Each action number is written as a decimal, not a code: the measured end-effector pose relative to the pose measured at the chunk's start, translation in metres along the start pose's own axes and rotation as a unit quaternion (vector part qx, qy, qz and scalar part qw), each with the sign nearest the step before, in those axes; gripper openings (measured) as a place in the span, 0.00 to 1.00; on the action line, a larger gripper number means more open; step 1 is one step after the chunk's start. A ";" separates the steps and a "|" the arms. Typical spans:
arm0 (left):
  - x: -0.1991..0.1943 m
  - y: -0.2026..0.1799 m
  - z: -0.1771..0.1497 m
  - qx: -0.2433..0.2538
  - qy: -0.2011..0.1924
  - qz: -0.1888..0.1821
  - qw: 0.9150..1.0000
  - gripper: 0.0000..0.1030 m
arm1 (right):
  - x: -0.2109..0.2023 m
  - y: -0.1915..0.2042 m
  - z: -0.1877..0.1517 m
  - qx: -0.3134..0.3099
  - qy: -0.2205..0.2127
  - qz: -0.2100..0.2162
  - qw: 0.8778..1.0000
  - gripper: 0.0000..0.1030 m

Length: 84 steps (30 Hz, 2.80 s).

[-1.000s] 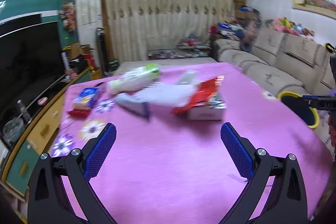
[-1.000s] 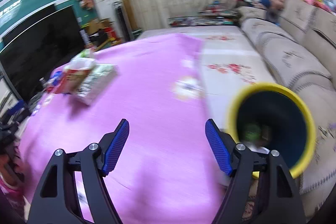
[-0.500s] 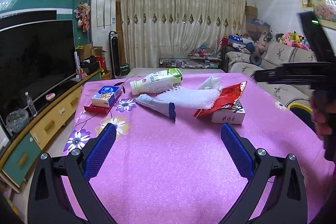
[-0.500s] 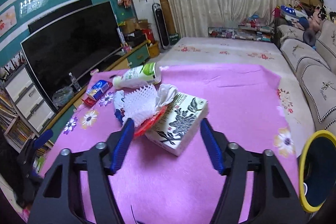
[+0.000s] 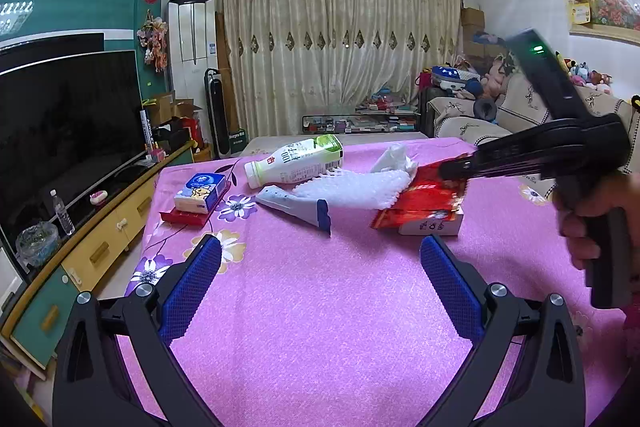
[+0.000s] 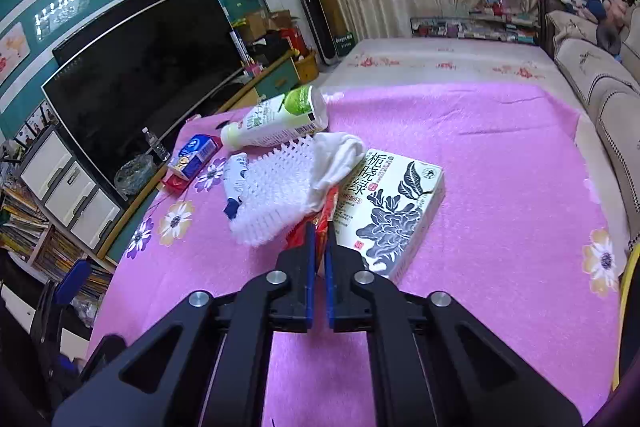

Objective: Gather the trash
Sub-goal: 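Carry the red snack bag over the bin and open the right gripper, then move the left gripper to the white tube and grasp it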

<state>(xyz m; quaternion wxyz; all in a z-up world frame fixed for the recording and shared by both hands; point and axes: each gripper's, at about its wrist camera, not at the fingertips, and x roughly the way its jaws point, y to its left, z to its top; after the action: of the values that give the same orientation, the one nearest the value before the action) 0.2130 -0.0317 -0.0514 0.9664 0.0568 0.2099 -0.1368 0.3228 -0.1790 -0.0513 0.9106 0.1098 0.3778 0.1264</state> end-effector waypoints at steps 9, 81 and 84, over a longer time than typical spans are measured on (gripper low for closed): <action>-0.001 -0.003 -0.001 -0.001 0.002 0.000 1.000 0.95 | -0.068 -0.018 -0.032 0.007 -0.046 -0.005 0.999 0.03; 0.146 0.030 0.026 -0.091 0.184 0.076 0.976 0.89 | -0.130 -0.158 -0.082 0.108 -0.202 -0.258 0.939 0.50; 0.147 0.030 0.019 -0.068 0.191 0.085 0.976 0.83 | -0.131 -0.157 -0.083 0.106 -0.204 -0.255 0.939 0.51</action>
<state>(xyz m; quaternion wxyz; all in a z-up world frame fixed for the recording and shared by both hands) 0.3580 -0.0417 -0.0944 0.9183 0.0336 0.3937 -0.0257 0.1977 -0.3596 -0.0687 0.9529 0.1287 0.2109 -0.1761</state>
